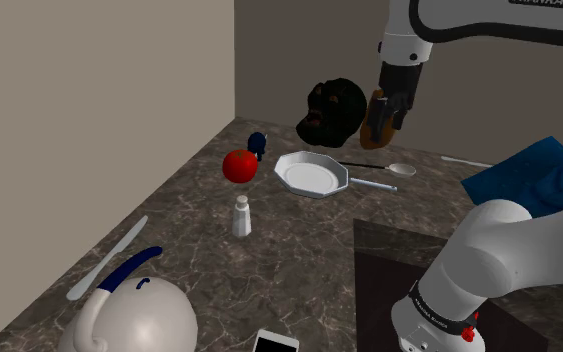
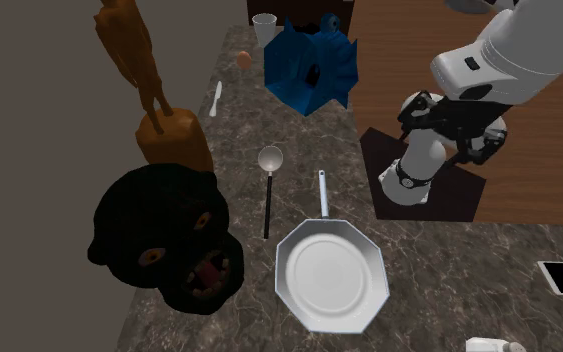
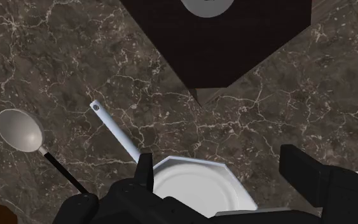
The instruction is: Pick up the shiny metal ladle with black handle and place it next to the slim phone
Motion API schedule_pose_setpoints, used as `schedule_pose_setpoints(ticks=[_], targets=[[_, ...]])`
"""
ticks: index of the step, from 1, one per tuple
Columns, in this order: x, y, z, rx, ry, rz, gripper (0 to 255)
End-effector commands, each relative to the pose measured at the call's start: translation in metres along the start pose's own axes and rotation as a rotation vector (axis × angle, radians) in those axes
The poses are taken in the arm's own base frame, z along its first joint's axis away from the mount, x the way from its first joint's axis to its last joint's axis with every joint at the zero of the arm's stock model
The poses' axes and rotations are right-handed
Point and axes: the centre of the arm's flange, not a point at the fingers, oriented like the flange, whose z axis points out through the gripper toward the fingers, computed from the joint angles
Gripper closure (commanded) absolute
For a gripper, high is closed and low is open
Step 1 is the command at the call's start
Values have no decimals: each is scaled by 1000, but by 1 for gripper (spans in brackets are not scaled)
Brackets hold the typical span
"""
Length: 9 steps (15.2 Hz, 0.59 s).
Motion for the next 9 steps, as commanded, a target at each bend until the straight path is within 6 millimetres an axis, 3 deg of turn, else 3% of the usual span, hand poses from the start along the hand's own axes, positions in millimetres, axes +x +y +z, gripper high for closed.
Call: schedule_pose_setpoints(ticks=[1,9], targets=[[0,0,0,0,0,0,0],[9,94,62,62,49,-160,0]])
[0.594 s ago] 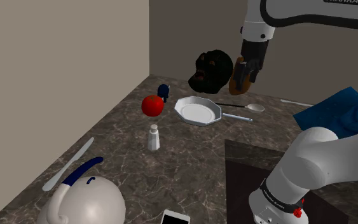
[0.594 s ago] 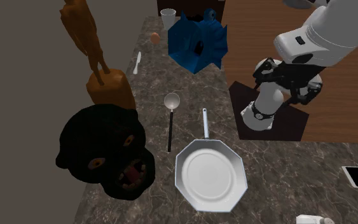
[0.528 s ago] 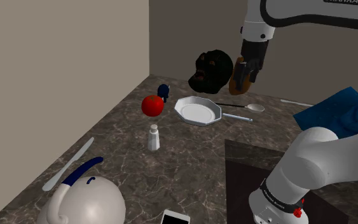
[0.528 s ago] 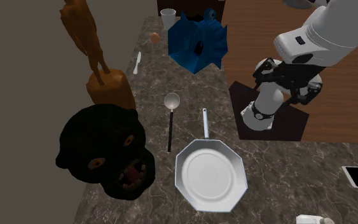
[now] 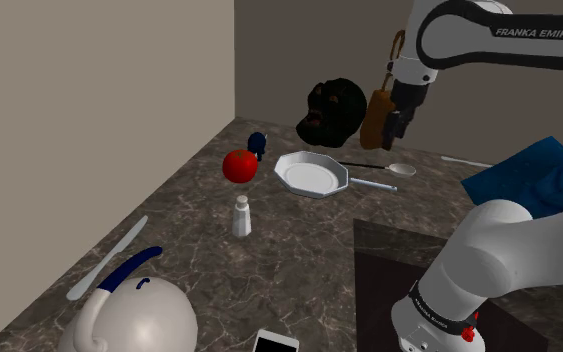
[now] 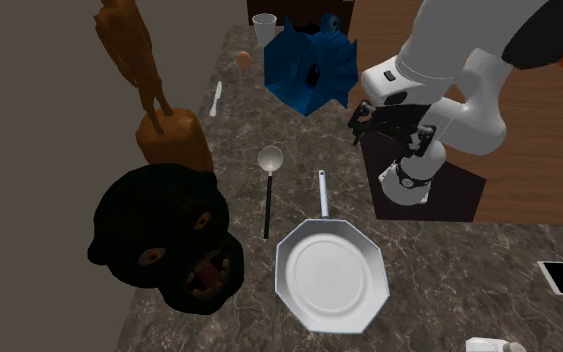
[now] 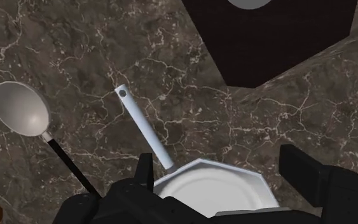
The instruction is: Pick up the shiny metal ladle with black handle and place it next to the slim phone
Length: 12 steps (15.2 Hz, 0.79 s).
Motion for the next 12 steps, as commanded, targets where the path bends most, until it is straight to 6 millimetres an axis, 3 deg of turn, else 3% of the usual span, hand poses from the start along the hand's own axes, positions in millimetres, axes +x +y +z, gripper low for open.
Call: schedule_pose_setpoints(ticks=[1,12], targets=[[2,24,14,15,13,-44,0],[25,150,103,100,80,-264,0]])
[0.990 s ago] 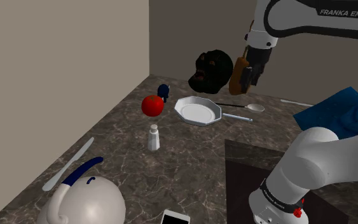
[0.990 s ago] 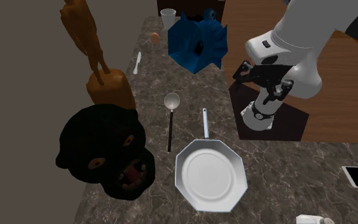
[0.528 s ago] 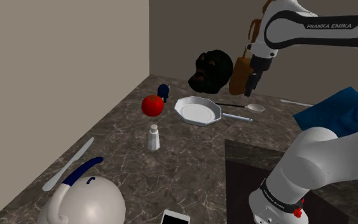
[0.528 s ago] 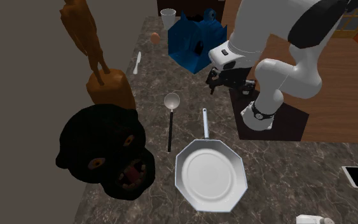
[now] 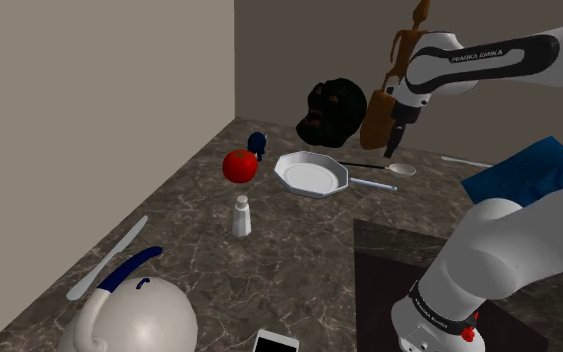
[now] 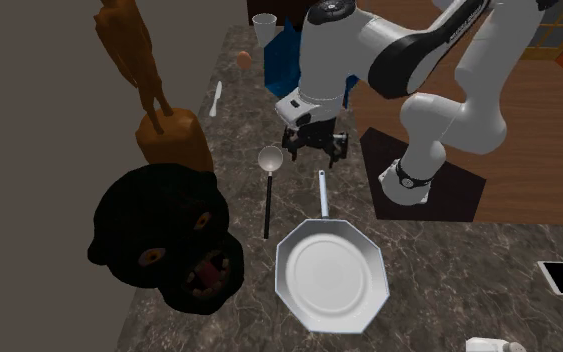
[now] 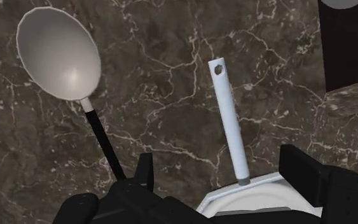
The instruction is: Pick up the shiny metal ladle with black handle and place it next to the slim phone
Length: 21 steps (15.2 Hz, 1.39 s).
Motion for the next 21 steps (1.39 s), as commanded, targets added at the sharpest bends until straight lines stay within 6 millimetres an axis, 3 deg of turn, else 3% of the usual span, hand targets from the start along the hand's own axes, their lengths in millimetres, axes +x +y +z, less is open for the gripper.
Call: schedule_pose_setpoints(ticks=[1,10,18,21], targets=[[0,23,15,14,12,-44,0],[17,126,87,84,67,-223,0],[20,128,128,87,70,-232,0],[20,128,131,87,70,-232,0]])
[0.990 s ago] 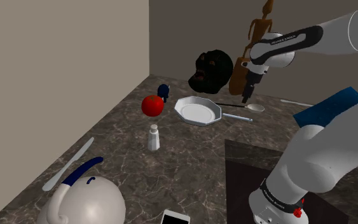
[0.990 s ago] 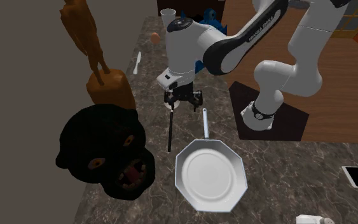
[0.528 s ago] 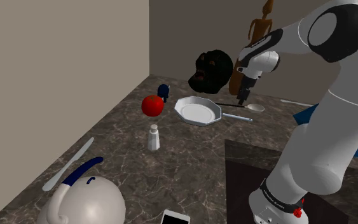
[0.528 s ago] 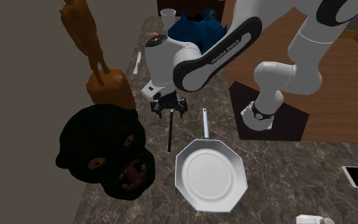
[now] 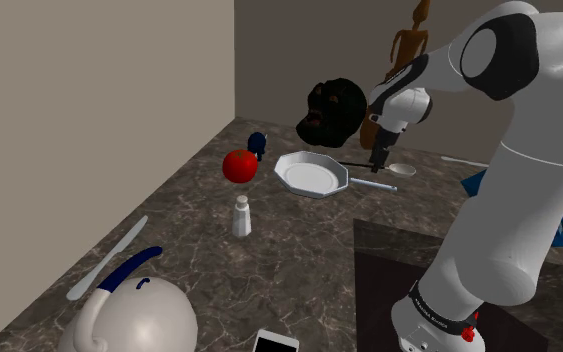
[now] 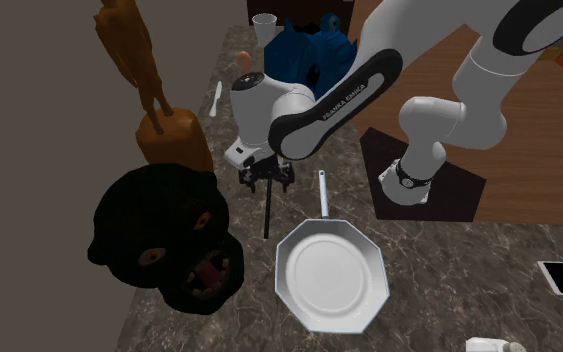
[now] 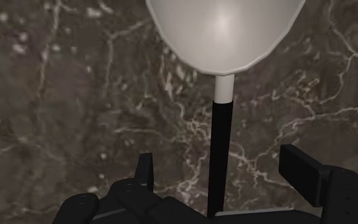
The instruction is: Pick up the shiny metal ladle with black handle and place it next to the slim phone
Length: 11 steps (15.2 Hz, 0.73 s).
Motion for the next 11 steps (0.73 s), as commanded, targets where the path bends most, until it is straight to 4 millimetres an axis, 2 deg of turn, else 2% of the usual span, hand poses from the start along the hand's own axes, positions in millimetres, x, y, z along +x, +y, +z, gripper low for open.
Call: schedule_pose_setpoints(ticks=[1,5,6,11], targets=[[0,0,1,0,0,0,0],[0,0,1,0,0,0,0],[0,0,1,0,0,0,255],[0,0,1,0,0,0,255]])
